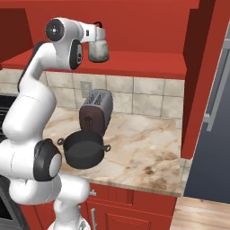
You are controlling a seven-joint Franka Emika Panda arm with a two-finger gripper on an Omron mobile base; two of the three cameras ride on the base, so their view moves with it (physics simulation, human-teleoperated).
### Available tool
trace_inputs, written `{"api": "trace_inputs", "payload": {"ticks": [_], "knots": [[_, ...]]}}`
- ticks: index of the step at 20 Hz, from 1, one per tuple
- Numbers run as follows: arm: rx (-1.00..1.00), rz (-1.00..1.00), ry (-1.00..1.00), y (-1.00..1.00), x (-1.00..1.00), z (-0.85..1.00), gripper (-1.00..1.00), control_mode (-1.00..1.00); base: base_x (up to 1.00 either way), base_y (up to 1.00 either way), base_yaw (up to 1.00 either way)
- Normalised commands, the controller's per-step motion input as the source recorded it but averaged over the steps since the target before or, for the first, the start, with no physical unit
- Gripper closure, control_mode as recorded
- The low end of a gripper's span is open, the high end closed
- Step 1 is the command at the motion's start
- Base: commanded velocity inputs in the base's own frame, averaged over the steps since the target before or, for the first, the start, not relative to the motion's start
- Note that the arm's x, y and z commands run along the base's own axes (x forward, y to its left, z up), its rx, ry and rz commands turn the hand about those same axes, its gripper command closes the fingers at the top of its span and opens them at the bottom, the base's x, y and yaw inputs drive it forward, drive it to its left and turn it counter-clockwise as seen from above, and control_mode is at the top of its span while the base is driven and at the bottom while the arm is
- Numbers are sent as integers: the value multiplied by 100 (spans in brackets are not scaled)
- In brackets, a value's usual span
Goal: Pick the kettle from the cabinet and place it on a stove burner. Then pick the pot from the counter and place it on another stove burner. Finally, turn both burners on.
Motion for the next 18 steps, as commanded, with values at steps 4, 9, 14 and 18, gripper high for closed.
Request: {"api": "trace_inputs", "payload": {"ticks": [4,9,14,18], "knots": [[-1,0,0,0,21,6,-100,-100,0,0,0],[0,0,0,-5,18,6,-100,-100,0,0,0],[0,0,0,-8,17,5,-100,-100,0,0,0],[0,0,0,-5,19,4,-100,-100,0,0,0]]}}
